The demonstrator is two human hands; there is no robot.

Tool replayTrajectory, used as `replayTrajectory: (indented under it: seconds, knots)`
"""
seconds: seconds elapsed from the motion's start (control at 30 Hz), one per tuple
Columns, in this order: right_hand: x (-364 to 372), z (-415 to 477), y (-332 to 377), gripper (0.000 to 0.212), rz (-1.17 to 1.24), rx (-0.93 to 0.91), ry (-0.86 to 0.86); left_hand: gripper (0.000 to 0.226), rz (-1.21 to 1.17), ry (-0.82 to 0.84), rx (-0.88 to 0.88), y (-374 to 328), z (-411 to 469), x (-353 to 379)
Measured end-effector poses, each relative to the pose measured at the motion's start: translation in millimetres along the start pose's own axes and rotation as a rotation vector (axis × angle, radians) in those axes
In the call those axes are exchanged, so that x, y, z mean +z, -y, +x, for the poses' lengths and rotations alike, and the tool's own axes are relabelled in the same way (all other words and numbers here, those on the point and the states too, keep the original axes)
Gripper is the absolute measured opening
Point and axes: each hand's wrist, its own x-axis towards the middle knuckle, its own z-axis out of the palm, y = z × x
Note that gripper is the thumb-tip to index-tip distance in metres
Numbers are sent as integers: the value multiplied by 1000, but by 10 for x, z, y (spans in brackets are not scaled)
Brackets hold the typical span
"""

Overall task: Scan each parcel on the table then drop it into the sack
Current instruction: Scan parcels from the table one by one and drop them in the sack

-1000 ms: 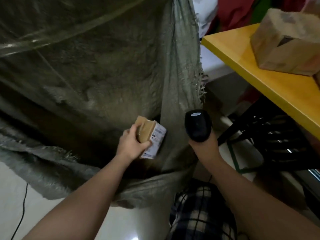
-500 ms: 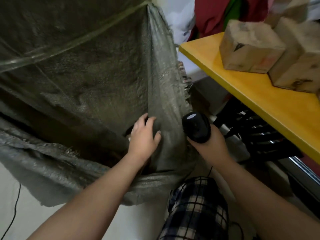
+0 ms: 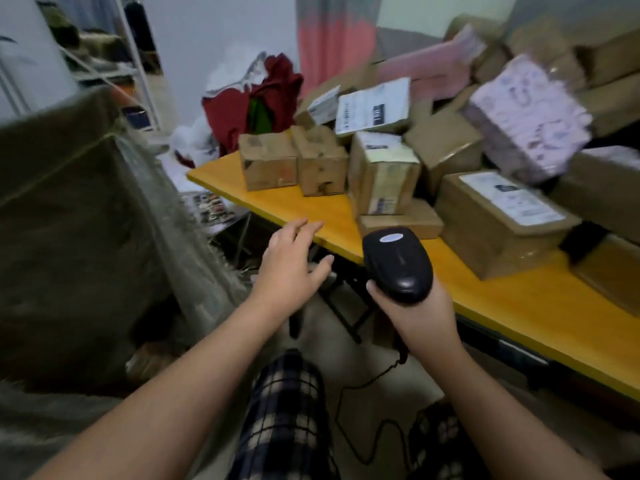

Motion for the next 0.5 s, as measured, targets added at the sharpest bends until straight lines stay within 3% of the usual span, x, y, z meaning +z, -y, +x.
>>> replayTrajectory:
  seconds: [0.2,0.4,0.5]
  knots:
    - [-580,293,235,58,62,10,-133,68,-62,-15,84,-602,530,110]
    - [-645,756,406,50,152,64,-172,75,112,-5,41,-840,1105,112]
    - [-616,897,465,74,175,115,-137,70,88,33,28,-845,1252,151]
